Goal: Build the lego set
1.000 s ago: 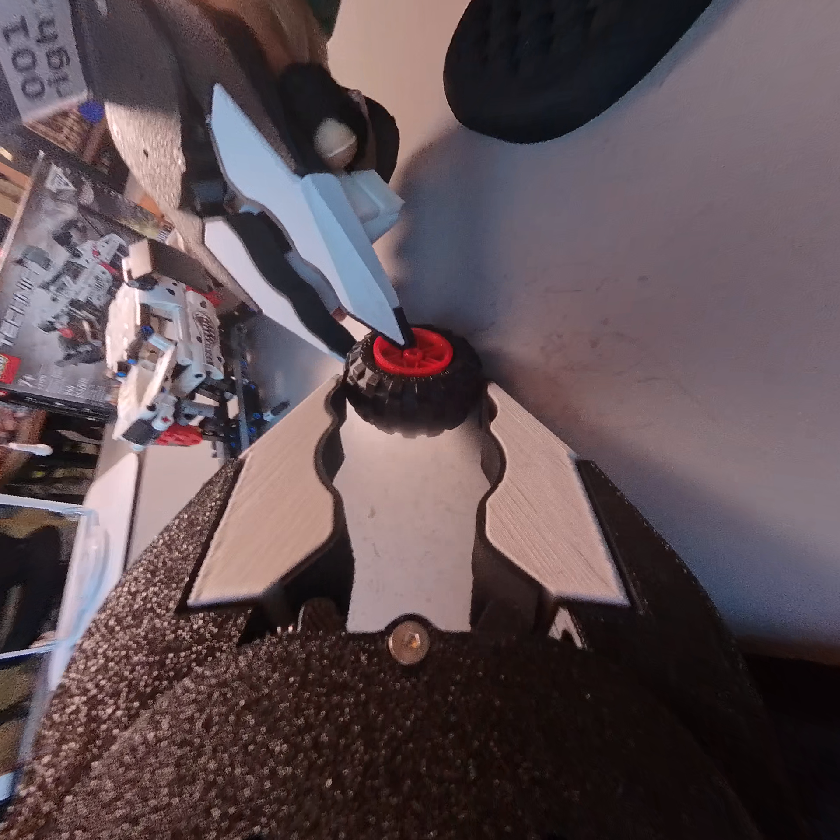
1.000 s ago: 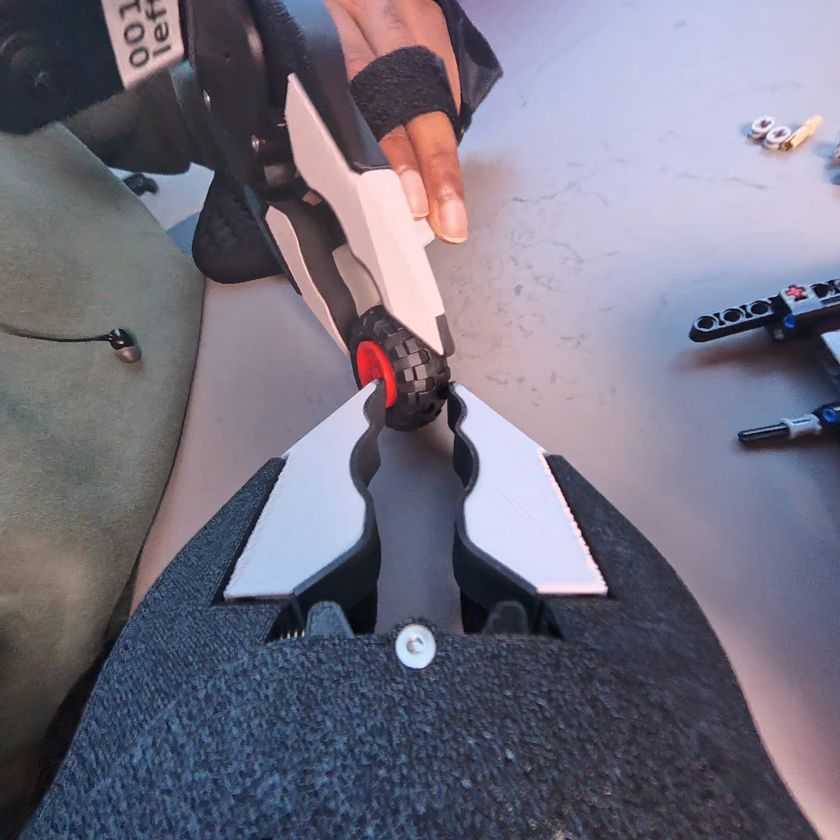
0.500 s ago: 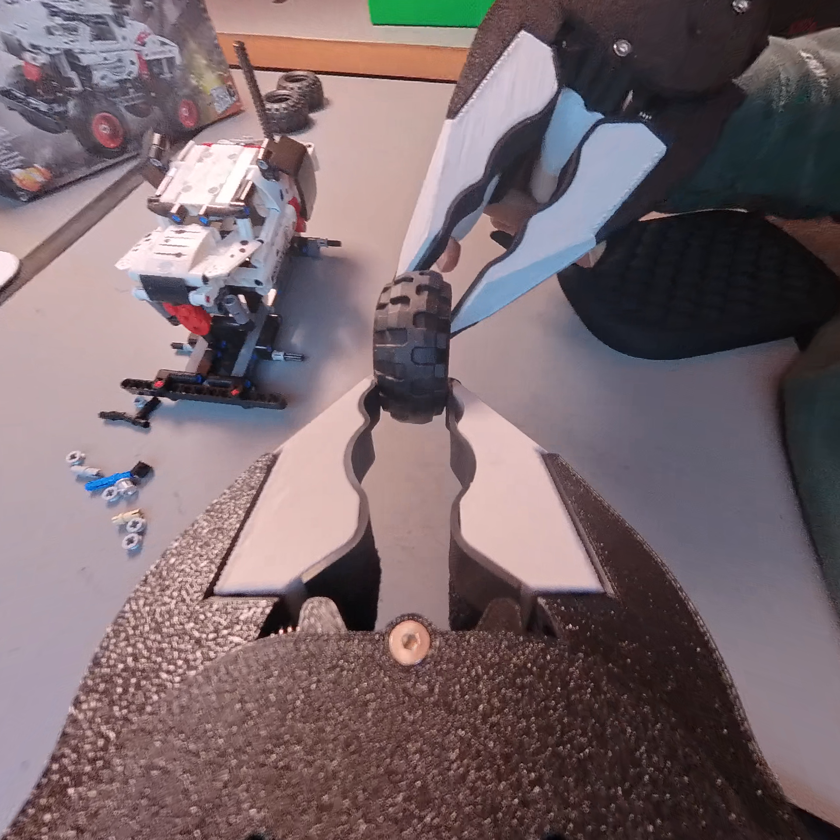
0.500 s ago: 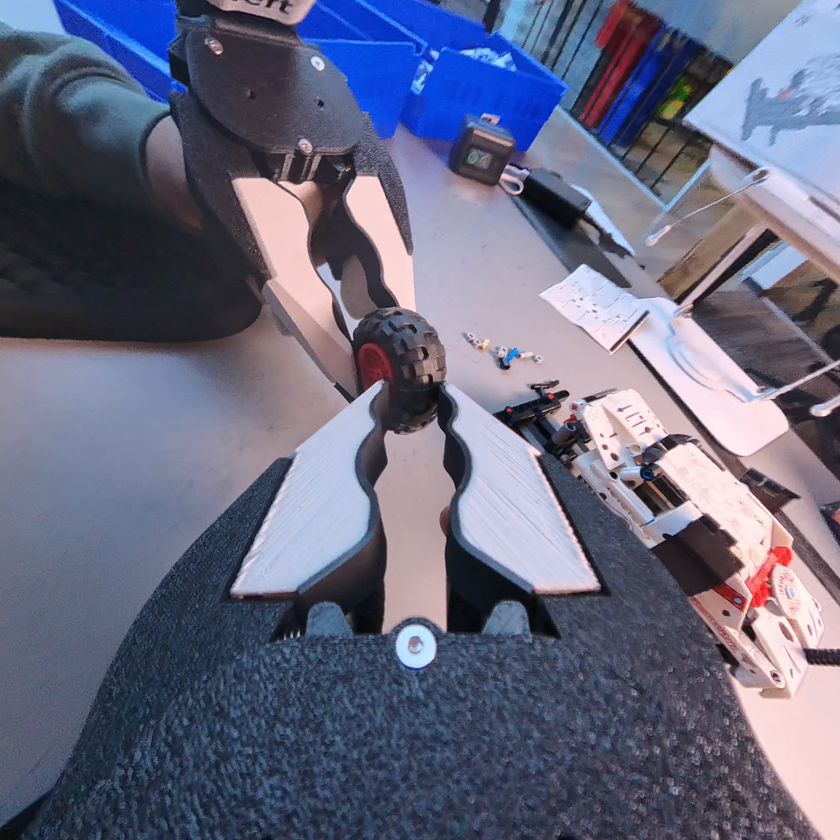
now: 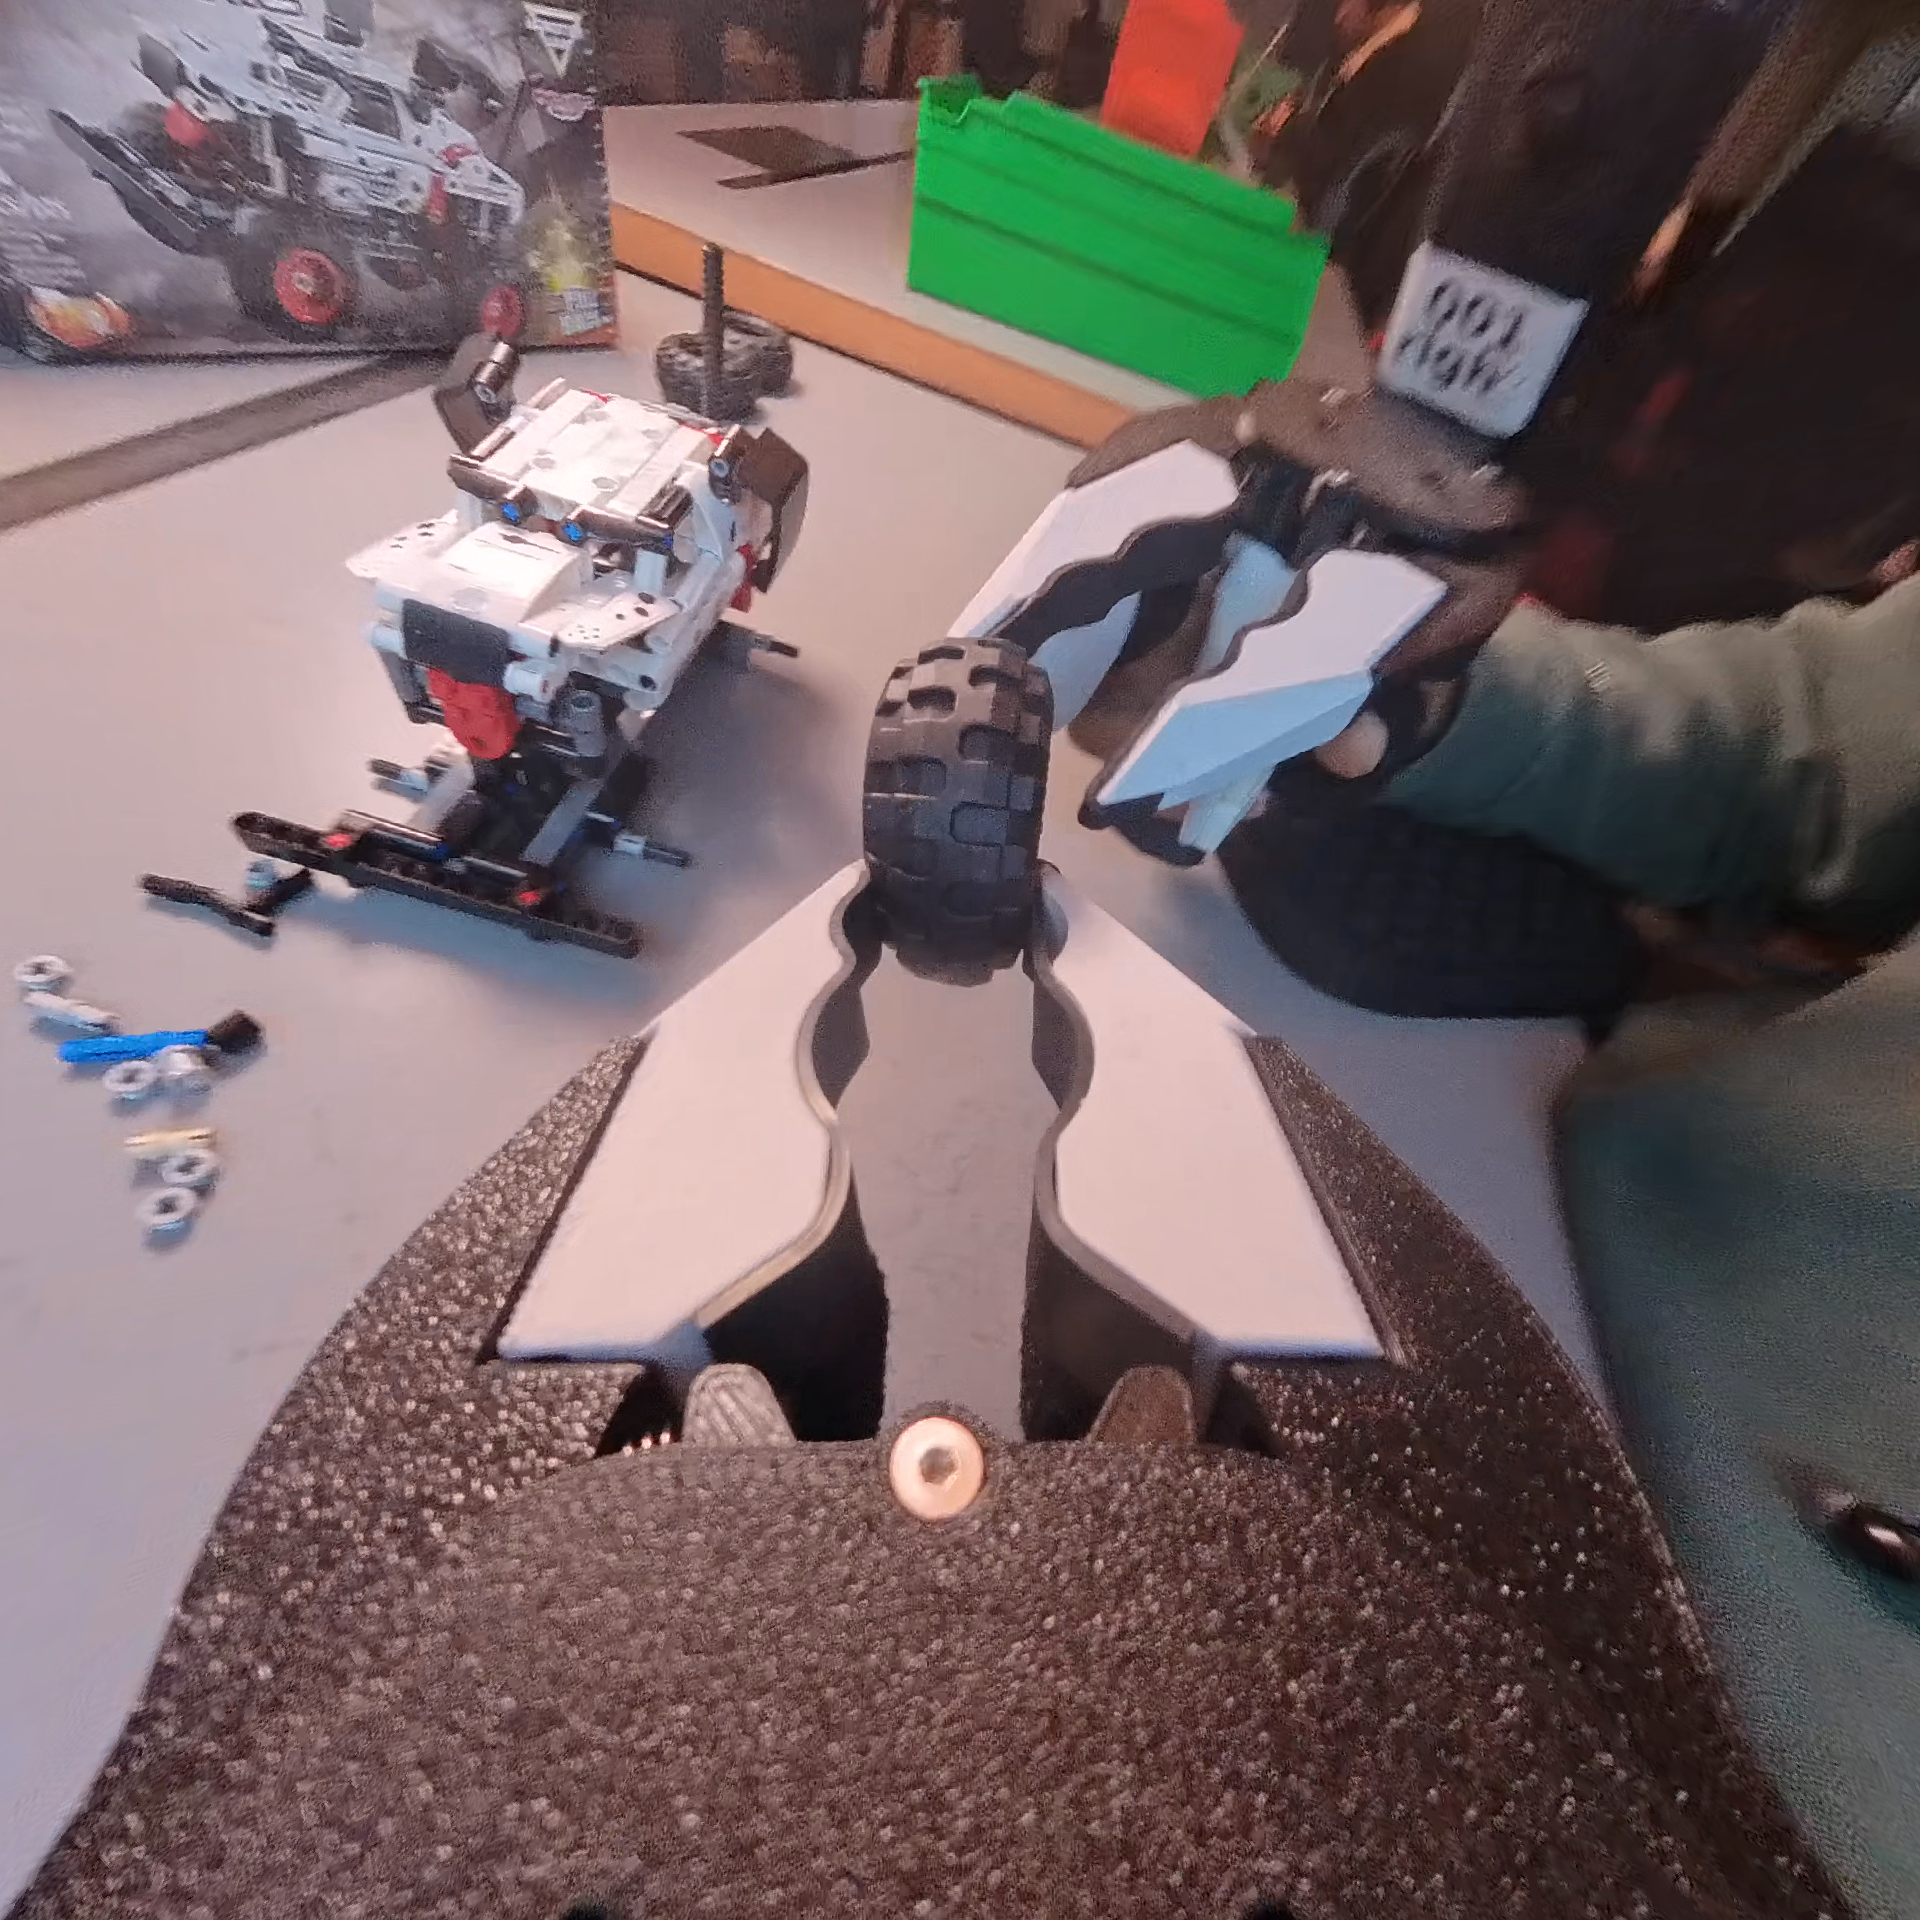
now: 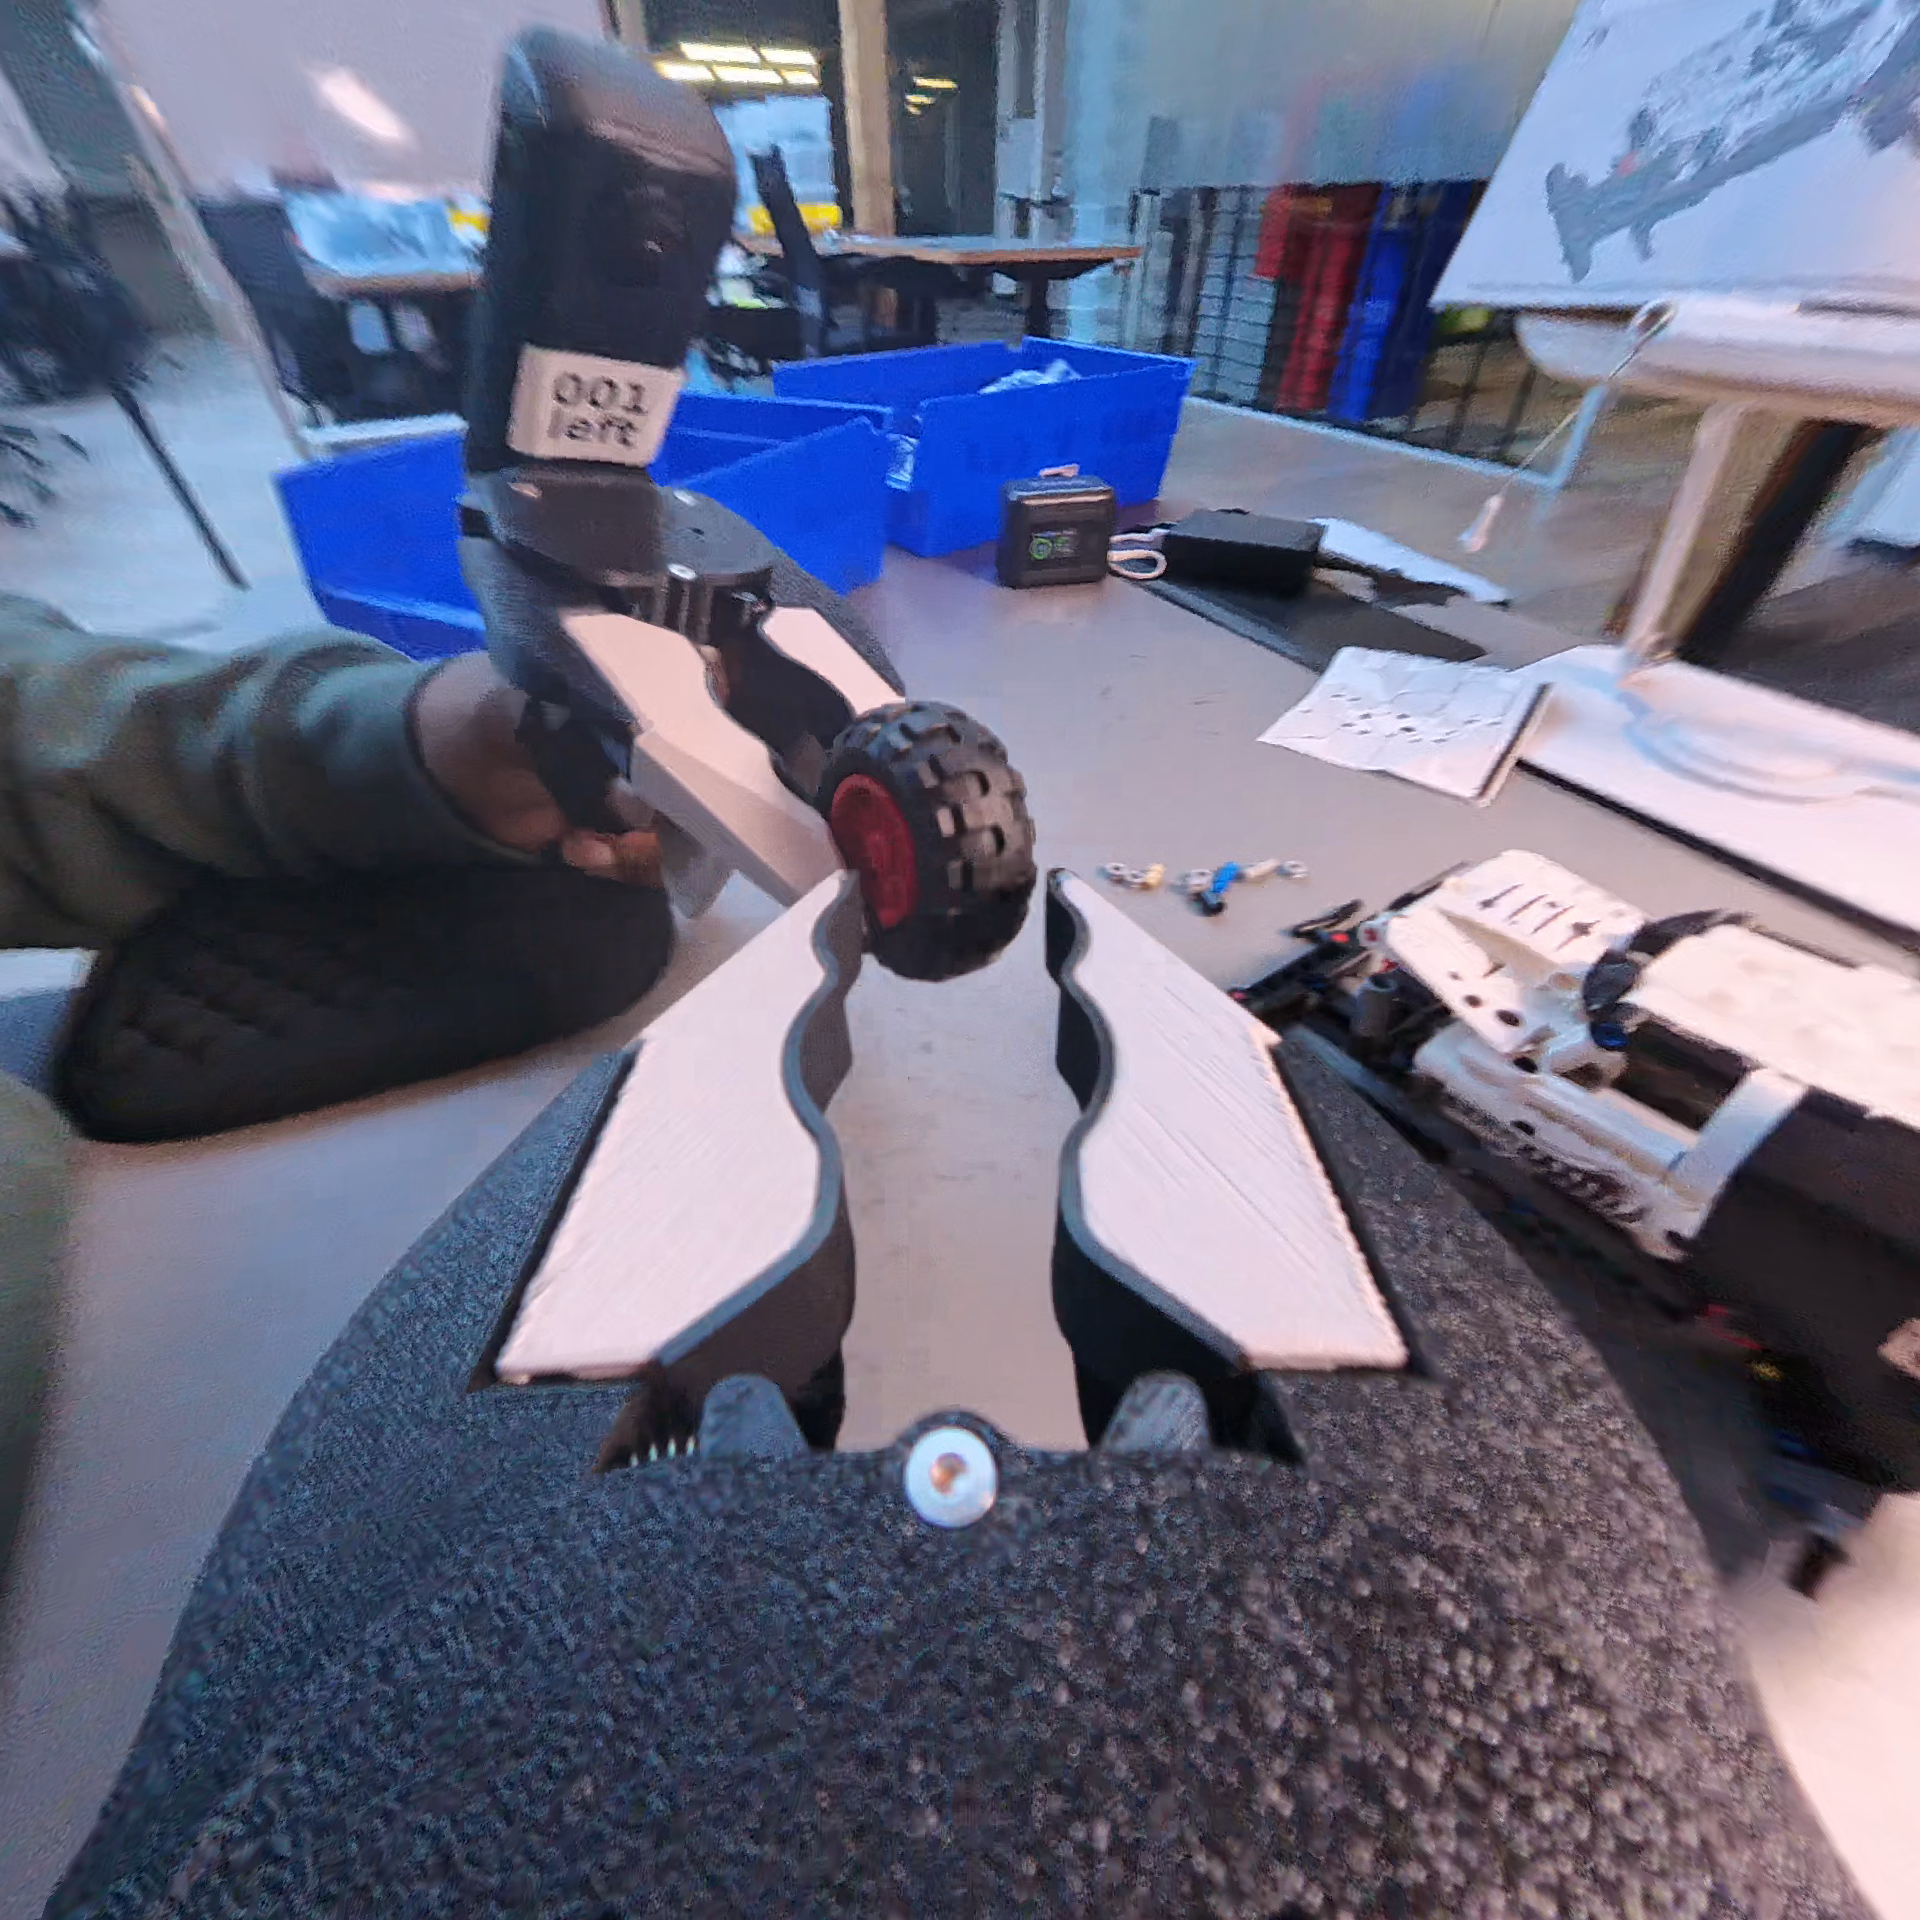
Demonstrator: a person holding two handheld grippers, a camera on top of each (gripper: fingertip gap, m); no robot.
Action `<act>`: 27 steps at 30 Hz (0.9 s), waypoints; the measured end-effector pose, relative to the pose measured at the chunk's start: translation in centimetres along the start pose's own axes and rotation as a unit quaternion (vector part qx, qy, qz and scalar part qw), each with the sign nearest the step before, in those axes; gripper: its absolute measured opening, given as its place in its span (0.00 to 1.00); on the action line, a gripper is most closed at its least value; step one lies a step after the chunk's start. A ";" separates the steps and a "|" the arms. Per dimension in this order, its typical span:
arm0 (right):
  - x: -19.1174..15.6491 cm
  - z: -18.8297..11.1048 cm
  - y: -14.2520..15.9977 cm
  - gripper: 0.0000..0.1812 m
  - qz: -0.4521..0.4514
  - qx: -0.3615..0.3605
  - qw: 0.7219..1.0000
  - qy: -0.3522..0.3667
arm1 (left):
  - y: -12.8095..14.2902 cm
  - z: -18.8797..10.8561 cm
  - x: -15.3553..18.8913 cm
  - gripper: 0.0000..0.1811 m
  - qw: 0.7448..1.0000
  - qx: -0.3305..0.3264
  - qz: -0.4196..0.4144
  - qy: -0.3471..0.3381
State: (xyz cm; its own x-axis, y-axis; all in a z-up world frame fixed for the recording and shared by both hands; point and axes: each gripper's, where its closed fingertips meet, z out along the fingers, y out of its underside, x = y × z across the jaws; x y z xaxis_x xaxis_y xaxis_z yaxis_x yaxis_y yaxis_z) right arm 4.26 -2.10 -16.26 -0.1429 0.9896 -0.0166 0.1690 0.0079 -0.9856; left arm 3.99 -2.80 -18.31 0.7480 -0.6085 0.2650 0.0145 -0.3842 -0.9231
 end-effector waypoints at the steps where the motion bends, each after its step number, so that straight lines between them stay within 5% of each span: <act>1: -0.1 -0.1 0.1 0.20 0.026 0.004 1.000 -0.017 | -0.3 -0.2 0.3 0.13 0.999 0.011 -0.029 0.027; 7: -0.9 0.0 -1.0 0.17 0.141 0.042 0.986 -0.084 | -1.5 -0.3 2.0 0.14 0.984 0.039 -0.122 0.123; 16: -0.6 -0.4 -1.9 0.14 0.305 0.066 0.936 -0.162 | -3.1 -1.3 1.3 0.22 0.980 0.089 -0.132 0.119; 21: -0.2 -0.3 -1.2 0.14 0.323 0.046 0.933 -0.154 | -3.2 -1.0 1.1 0.15 0.983 0.083 -0.135 0.092; 27: 1.0 0.0 -0.8 0.13 0.241 0.039 0.968 -0.064 | -2.4 -0.3 0.1 0.13 0.990 0.061 -0.121 0.028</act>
State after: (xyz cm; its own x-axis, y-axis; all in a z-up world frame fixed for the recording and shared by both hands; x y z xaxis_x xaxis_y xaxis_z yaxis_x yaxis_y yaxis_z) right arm 4.02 -1.13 -15.53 -0.1857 0.8497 -0.4935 0.1733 -0.4661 -0.8676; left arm 3.80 -2.10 -15.99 0.6755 -0.5472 0.4943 0.2719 -0.4383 -0.8567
